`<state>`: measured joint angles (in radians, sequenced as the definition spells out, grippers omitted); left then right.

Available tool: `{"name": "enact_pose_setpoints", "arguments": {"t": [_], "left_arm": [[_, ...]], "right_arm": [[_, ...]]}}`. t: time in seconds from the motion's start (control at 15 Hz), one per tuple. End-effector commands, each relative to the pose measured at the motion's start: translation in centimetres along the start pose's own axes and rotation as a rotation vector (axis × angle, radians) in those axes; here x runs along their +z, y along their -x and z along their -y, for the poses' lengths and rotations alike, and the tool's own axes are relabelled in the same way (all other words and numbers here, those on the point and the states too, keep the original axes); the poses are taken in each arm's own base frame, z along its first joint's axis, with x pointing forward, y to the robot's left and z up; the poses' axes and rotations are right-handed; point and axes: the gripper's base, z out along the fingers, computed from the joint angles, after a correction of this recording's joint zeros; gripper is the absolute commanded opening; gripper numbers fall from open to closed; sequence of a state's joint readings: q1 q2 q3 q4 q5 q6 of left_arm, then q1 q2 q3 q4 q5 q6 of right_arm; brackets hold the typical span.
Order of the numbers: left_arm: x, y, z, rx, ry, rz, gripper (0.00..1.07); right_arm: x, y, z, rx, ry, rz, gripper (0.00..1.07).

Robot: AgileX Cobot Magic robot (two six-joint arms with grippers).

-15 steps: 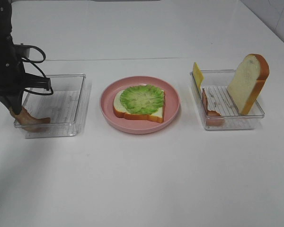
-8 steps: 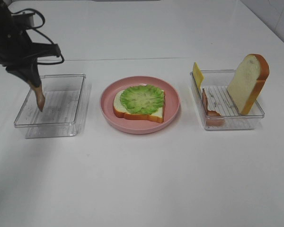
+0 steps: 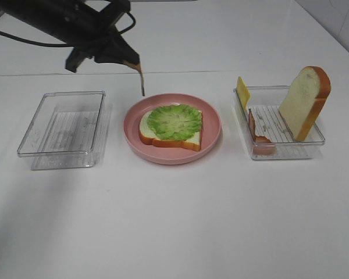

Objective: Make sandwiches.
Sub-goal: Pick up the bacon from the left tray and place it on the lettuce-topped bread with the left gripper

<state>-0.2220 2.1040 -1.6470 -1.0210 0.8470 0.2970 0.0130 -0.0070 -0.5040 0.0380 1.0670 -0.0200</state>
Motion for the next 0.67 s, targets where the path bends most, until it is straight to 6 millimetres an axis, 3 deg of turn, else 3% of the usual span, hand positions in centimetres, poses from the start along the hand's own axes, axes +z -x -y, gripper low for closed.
{"name": "enact_pose_setpoints", "arguments": {"t": [0.07, 0.2, 0.27, 0.4, 0.67], "left_arm": [[2.9, -0.9, 0.8, -0.008, -0.097, -0.008, 0.0], [7.4, -2.7, 1.1, -0.027, -0.204, -0.039, 0.0], [8.3, -3.0, 1.1, -0.023, -0.218, -0.045, 0.0], [9.6, -3.4, 0.0, -0.024, -0.211, -0.05, 0.0], [10.0, -3.4, -1.7, -0.009, -0.159, -0.071, 0.0]], "right_arm": [[0.0, 0.0, 0.1, 0.007, -0.004, 0.012, 0.78], [0.0, 0.0, 0.1, 0.007, -0.004, 0.012, 0.78], [0.0, 0.0, 0.1, 0.007, -0.004, 0.012, 0.78], [0.0, 0.0, 0.1, 0.007, -0.004, 0.012, 0.78], [0.0, 0.0, 0.1, 0.007, -0.004, 0.012, 0.78]]}}
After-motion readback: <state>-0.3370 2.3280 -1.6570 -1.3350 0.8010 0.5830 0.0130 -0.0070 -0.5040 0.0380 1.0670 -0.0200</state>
